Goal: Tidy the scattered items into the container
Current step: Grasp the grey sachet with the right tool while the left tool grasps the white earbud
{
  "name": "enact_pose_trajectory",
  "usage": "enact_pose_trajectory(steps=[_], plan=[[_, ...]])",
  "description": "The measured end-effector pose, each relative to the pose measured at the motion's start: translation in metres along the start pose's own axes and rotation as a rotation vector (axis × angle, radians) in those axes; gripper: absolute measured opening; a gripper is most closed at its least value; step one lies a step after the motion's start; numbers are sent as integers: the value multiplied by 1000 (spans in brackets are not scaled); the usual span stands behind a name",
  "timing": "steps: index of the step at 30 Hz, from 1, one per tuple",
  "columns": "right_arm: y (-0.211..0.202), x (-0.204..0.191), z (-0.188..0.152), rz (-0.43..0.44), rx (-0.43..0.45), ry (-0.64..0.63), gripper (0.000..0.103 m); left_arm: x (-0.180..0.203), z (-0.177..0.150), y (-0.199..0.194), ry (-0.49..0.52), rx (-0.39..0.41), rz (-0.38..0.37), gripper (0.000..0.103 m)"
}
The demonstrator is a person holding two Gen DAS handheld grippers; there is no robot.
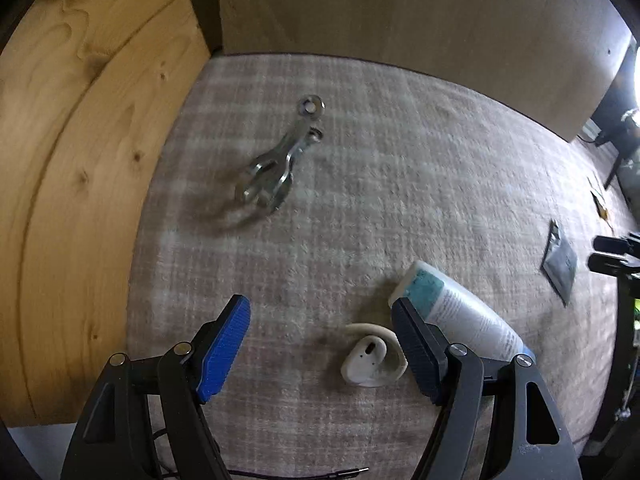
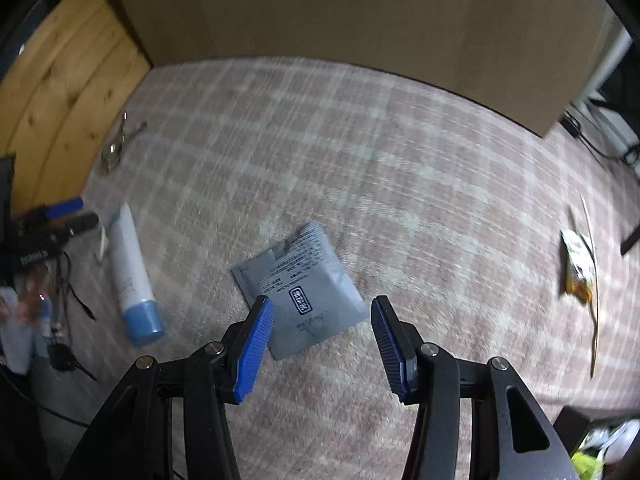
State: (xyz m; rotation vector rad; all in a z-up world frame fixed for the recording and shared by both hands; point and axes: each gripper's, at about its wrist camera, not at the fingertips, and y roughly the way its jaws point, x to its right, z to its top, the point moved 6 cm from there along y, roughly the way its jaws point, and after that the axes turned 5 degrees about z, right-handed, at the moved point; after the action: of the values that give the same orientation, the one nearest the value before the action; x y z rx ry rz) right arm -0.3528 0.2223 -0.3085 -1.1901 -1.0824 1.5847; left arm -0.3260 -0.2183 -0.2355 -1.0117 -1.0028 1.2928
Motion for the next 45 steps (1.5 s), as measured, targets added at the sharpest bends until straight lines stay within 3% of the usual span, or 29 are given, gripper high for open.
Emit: enact_pose_trajectory(steps=[5, 7, 8, 14, 18, 21, 25, 27, 31, 34, 35, 45], plan=[[12, -15, 4, -35, -21, -113, 50, 35, -20, 7, 101, 2, -1, 77], [16, -18, 5, -53, -23, -152, 62, 46, -30, 8, 160, 1, 34, 77], [18, -18, 6, -65, -23, -173, 63, 50, -34, 9, 186, 2, 52, 77], [31, -23, 9, -101, -57, -279, 67, 55, -39, 15, 200, 4, 103, 77], [41, -23, 12, -120, -90, -354, 69, 54, -37, 15, 182, 14, 99, 69], [48, -26, 14, -80, -120, -362, 69, 56, -37, 18, 182, 25, 89, 63], [58, -26, 17, -116, -151, -394, 88, 60, -33, 22, 165, 26, 68, 48], [59, -20, 20, -99, -171, -368, 88, 55, -25, 33, 157, 26, 61, 46], [53, -15, 21, -100, -168, -376, 76, 56, -26, 32, 142, 33, 52, 45], [47, -13, 20, -98, -156, -381, 53, 58, -28, 32, 140, 36, 50, 45], [45, -12, 20, -96, -152, -382, 50, 58, -29, 30, 147, 36, 51, 45], [30, 4, 14, -102, -121, -347, 41, 56, -46, 12, 117, 52, 60, 44]])
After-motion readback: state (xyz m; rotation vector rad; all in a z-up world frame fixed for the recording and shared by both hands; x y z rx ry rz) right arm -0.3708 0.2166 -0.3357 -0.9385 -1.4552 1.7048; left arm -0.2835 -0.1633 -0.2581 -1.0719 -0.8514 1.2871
